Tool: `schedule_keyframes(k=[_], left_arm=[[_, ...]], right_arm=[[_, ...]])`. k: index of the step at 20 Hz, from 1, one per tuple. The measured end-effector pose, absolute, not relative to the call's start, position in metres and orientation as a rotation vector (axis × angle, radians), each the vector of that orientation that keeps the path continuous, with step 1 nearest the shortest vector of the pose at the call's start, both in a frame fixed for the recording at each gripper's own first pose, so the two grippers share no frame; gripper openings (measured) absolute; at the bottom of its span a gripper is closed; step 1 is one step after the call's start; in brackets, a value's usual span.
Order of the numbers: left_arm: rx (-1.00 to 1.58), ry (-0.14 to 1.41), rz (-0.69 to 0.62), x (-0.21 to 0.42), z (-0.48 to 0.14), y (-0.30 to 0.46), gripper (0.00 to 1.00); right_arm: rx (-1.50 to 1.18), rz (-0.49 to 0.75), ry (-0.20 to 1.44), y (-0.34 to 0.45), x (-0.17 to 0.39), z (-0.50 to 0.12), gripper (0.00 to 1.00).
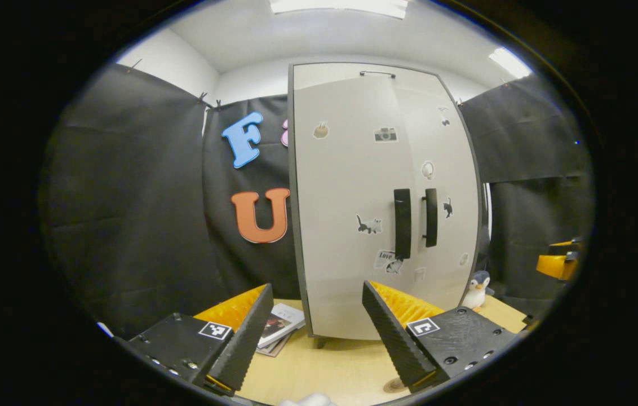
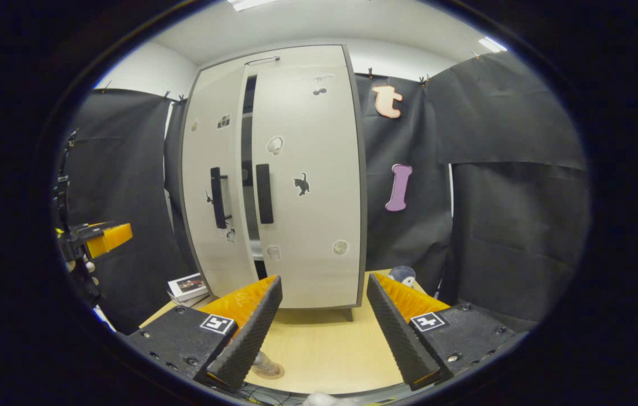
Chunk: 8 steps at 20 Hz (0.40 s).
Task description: Grasp the bottle in the cabinet with the left hand and place it on the coaster, then close the right door with the right hand and the left door with the left hand.
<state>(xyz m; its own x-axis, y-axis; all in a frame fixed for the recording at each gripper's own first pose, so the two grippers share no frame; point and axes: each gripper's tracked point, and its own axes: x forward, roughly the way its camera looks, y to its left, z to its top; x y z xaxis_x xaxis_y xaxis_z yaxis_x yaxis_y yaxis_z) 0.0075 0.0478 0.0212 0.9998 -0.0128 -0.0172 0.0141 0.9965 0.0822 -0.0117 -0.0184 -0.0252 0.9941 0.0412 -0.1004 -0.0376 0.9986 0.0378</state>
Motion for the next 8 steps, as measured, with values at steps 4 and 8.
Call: schedule_keyframes(k=[4,8], left_arm=[[0.074,0.033,-0.012,-0.005,0.008,0.042,0.97],[0.069,0.051,-0.036,-0.011,-0.002,0.029,0.96]], right_arm=[[0.037,0.033,0.093,-0.013,-0.010,-0.027,0.99],[0.033,0.042,0.102,-0.006,-0.007,-0.030,0.96]])
